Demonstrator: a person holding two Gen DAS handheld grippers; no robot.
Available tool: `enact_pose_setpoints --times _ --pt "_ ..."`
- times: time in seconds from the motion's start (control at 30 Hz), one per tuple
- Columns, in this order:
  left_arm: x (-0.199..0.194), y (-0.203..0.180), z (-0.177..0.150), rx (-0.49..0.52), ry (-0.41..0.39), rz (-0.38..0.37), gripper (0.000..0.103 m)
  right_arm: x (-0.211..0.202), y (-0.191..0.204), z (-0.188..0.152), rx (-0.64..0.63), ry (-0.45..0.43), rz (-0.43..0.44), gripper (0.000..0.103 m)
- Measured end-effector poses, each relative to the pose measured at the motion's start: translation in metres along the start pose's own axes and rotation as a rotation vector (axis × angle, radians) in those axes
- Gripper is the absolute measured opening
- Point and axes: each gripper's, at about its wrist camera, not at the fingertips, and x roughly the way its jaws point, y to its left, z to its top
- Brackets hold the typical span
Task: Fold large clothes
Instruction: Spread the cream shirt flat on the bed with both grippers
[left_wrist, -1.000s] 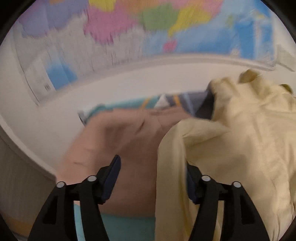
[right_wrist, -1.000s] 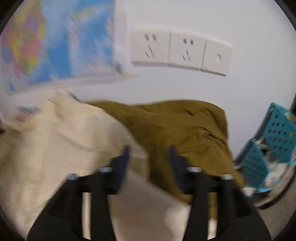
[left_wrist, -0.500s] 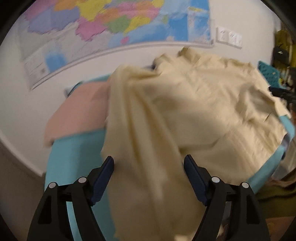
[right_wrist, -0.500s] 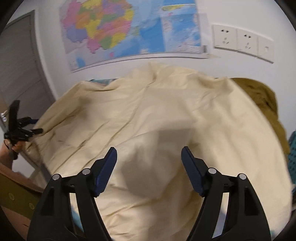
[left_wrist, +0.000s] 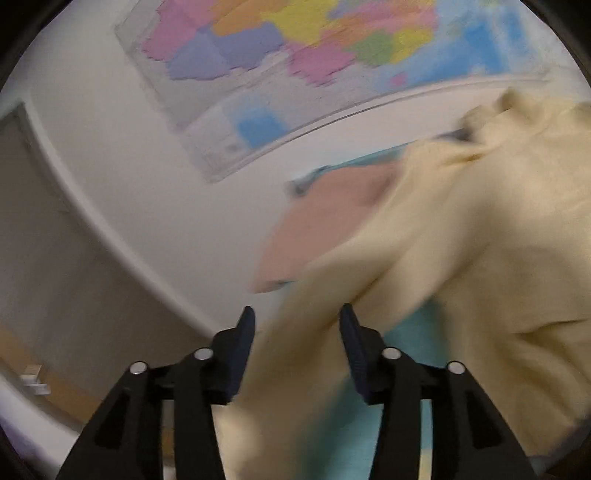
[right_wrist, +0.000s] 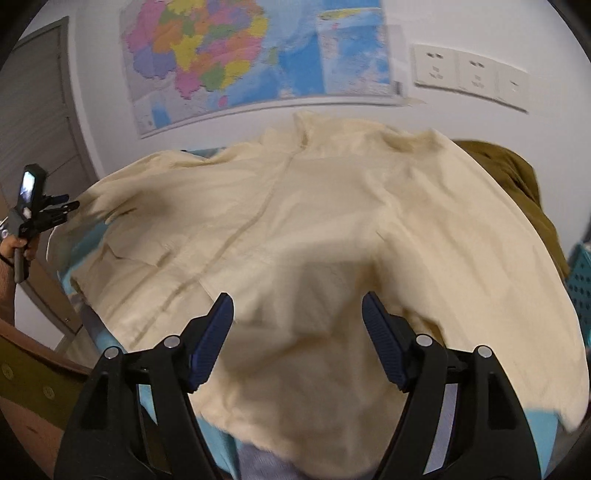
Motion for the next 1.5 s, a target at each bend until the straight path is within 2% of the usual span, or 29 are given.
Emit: enact_pose_setpoints --times 0.07,0.1,0.13,0.23,0.33,0.37,0.4,0.5,0.57,0.6,0.63,0.67,0.73,0.8,0.87,0.9,0.93,0.97,1.0,1.03,1.1,1.13,1.17,1.2,1.3,1.43,1.5 --pt "-0.017 -0.010 -0.012 -0.011 -0.075 -0.199 0.048 -0.007 -0.010 -0.016 0.034 0.014 -0.026 0.072" --pt "-0.032 -0.023 -0.021 0.014 -0.136 -0.280 0.051 -0.011 -0.016 -0.025 0.062 0.024 -0.036 0.073" --pt "-0.038 -0.030 -0.026 0.037 -0.156 -0.314 0.058 -0.015 -0.021 -0.033 0.082 0.030 -0.043 0.073" --pt "-0.058 -0.072 -0.037 0.168 -0.212 -0.440 0.058 -0.026 -0.033 -0.054 0.123 0.050 -0.061 0.078" --pt "-0.072 -0.114 -0.039 0.262 -0.239 -0.592 0.058 -0.034 -0.031 -0.077 0.098 0.079 -0.061 0.085" --pt "-0.073 -0.127 -0.036 0.290 -0.249 -0.636 0.059 -0.033 -0.028 -0.081 0.079 0.086 -0.074 0.085" --pt "-0.075 -0.143 -0.035 0.321 -0.261 -0.709 0.061 -0.030 -0.024 -0.087 0.057 0.097 -0.089 0.085" --pt "-0.077 -0.185 -0.038 0.406 -0.245 -0.806 0.064 -0.016 -0.016 -0.095 0.023 0.102 -0.148 0.081" --pt "-0.075 -0.212 -0.040 0.484 -0.233 -0.823 0.064 -0.007 -0.015 -0.096 0.026 0.062 -0.173 0.074" --pt "-0.075 -0.222 -0.040 0.507 -0.228 -0.831 0.064 -0.005 -0.016 -0.096 0.039 0.047 -0.152 0.070" --pt "-0.075 -0.231 -0.041 0.534 -0.221 -0.852 0.066 -0.003 -0.021 -0.093 0.094 0.018 -0.105 0.054" --pt "-0.074 -0.241 -0.042 0.563 -0.216 -0.855 0.067 -0.004 -0.025 -0.090 0.132 0.003 -0.066 0.029" --pt "-0.074 -0.253 -0.044 0.586 -0.216 -0.825 0.067 -0.009 -0.029 -0.083 0.189 -0.031 0.001 0.012" --pt "-0.072 -0.258 -0.041 0.570 -0.213 -0.795 0.067 -0.021 -0.032 -0.077 0.241 -0.050 0.072 0.009" --pt "-0.066 -0.256 -0.030 0.512 -0.192 -0.772 0.055 -0.045 -0.030 -0.067 0.270 -0.085 0.134 0.008" --pt "-0.062 -0.247 -0.024 0.472 -0.193 -0.733 0.048 -0.057 -0.027 -0.063 0.266 -0.099 0.157 0.008" --pt "-0.056 -0.244 -0.018 0.446 -0.189 -0.696 0.035 -0.071 -0.021 -0.059 0.243 -0.109 0.167 0.007" --pt "-0.047 -0.243 -0.009 0.406 -0.160 -0.657 0.034 -0.080 -0.018 -0.056 0.232 -0.109 0.162 0.007" --pt "-0.041 -0.241 -0.005 0.376 -0.134 -0.655 0.034 -0.085 -0.018 -0.054 0.232 -0.105 0.144 0.007" --pt "-0.033 -0.239 -0.001 0.348 -0.099 -0.683 0.034 -0.083 -0.019 -0.055 0.215 -0.072 0.074 0.008" --pt "-0.020 -0.240 0.000 0.318 -0.050 -0.742 0.034 -0.060 -0.026 -0.064 0.189 0.067 -0.011 0.015" --pt "-0.018 -0.241 -0.002 0.326 -0.050 -0.728 0.036 -0.052 -0.026 -0.069 0.178 0.113 -0.059 0.033" --pt "-0.016 -0.242 -0.004 0.331 -0.047 -0.714 0.040 -0.045 -0.026 -0.073 0.165 0.162 -0.092 0.041" --pt "-0.014 -0.242 -0.004 0.331 -0.043 -0.711 0.041 -0.042 -0.025 -0.076 0.152 0.191 -0.083 0.041" --pt "-0.009 -0.245 -0.001 0.310 -0.025 -0.717 0.045 -0.068 -0.023 -0.065 0.112 0.129 -0.057 0.057" --pt "-0.006 -0.254 0.005 0.290 -0.002 -0.719 0.050 -0.099 -0.028 -0.035 0.094 -0.028 0.007 0.079" --pt "-0.005 -0.258 0.006 0.292 0.012 -0.722 0.050 -0.097 -0.036 -0.018 0.087 -0.069 0.007 0.080"
